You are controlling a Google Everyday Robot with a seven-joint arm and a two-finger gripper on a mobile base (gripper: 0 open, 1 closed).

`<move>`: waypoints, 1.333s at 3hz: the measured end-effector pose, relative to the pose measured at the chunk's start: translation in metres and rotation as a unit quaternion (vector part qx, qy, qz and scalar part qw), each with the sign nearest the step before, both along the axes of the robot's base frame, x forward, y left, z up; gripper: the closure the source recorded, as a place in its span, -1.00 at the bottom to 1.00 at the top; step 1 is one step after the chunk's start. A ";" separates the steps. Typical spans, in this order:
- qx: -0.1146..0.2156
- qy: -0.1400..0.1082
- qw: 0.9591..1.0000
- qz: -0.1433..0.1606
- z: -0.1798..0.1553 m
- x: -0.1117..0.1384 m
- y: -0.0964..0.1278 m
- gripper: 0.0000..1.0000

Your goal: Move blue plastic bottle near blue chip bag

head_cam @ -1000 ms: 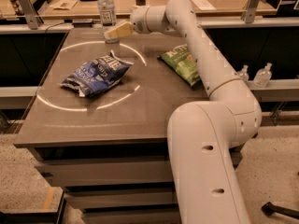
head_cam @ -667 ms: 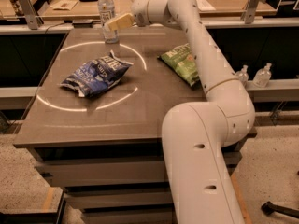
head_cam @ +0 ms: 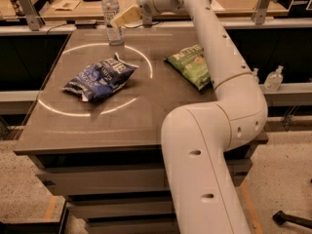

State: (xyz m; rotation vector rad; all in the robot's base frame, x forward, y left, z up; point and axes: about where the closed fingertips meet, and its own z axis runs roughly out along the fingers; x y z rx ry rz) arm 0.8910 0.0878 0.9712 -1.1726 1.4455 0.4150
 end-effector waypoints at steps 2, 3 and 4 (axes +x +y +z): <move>0.045 0.039 0.998 -0.019 -0.011 0.014 0.012 -1.00; 0.084 0.049 0.995 -0.039 -0.009 0.028 0.029 -1.00; 0.084 0.050 0.994 -0.039 -0.010 0.029 0.030 -1.00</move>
Offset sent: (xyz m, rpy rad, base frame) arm 0.0584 0.0072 0.0122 0.2096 0.0820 -0.0789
